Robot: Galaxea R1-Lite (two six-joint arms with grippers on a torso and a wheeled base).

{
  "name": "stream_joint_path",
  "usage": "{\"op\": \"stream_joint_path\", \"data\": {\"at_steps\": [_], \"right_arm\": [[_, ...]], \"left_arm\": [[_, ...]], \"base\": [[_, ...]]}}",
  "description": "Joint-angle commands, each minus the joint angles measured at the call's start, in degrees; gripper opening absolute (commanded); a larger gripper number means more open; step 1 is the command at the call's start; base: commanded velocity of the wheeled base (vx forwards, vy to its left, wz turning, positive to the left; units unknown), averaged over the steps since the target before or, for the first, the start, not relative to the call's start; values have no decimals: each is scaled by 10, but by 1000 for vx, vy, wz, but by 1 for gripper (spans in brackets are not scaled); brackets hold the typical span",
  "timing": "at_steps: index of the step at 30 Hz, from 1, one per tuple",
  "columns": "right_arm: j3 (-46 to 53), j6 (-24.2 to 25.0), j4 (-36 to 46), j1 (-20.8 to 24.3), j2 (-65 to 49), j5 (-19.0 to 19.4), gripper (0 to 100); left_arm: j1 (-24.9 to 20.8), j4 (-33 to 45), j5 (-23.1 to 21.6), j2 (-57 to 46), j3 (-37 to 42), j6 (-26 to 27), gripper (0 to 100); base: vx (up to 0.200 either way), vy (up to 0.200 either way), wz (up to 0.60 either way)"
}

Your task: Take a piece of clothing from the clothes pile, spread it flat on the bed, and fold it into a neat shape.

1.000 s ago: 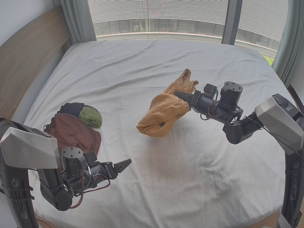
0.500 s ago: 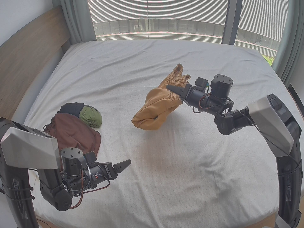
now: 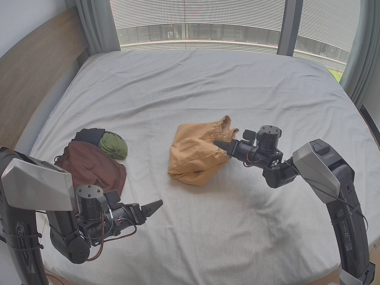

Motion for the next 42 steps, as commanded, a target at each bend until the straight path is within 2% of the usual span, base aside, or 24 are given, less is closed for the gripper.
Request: {"op": "stream_joint_path", "data": {"at_steps": [1, 7, 21, 22, 25, 34, 38, 42], "right_arm": [[56, -6, -28, -30, 23, -1, 0], [126, -5, -90, -42, 11, -3, 0], [125, -5, -129, -42, 16, -27, 0], [126, -4, -133, -42, 12, -32, 100], [129, -5, -137, -46, 8, -38, 100], [158, -7, -135, -98, -74, -38, 100], [163, -6, -130, -99, -126, -39, 100], [168, -6, -131, -81, -155, -38, 100]], "left_arm": [[0, -1, 0, 4, -1, 0, 100], [-1, -1, 0, 8, -1, 0, 100], [-1, -1, 0, 7, -4, 0, 100], [-1, -1, 0, 6, -4, 0, 100], [-1, -1, 0, 5, -5, 0, 100], [0, -1, 0, 4, -7, 0, 100], [1, -1, 0, 3, -8, 0, 100], [1, -1, 0, 3, -8, 0, 100]], "base": [[0, 0, 0], [0, 0, 0], [0, 0, 0], [0, 0, 0], [0, 0, 0], [0, 0, 0], [0, 0, 0], [0, 0, 0]]}}
